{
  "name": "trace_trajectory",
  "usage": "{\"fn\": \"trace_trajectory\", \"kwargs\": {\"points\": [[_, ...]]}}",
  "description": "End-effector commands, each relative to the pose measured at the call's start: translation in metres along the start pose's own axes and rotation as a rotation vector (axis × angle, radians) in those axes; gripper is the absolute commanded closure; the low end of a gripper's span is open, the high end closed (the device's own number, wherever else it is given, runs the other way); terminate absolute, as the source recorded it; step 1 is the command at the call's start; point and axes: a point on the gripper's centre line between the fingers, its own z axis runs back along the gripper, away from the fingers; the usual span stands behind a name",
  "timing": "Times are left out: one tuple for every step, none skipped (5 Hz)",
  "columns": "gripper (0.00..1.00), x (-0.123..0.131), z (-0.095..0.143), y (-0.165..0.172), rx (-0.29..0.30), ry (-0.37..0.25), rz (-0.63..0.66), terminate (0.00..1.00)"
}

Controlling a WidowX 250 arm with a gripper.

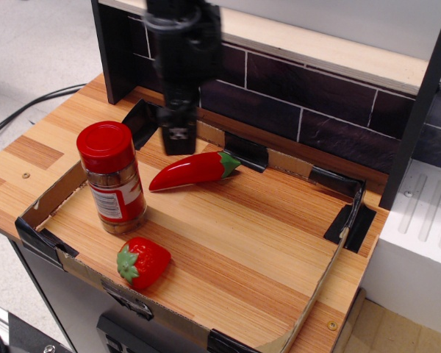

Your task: Topple basil bottle

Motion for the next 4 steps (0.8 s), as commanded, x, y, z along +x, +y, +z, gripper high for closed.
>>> {"fn": "trace_trajectory", "kwargs": {"points": [[0.00,-0.012,0.021,-0.009,0.023,-0.021,-0.008,0.00],[0.00,-0.020,0.021,-0.013,0.020,-0.004,-0.004,0.00],[0.00,-0.025,0.018,-0.017,0.031,0.032,0.009,0.00],[0.00,-0.035,0.017,-0.012,0.078,0.060,0.011,0.00]]}}
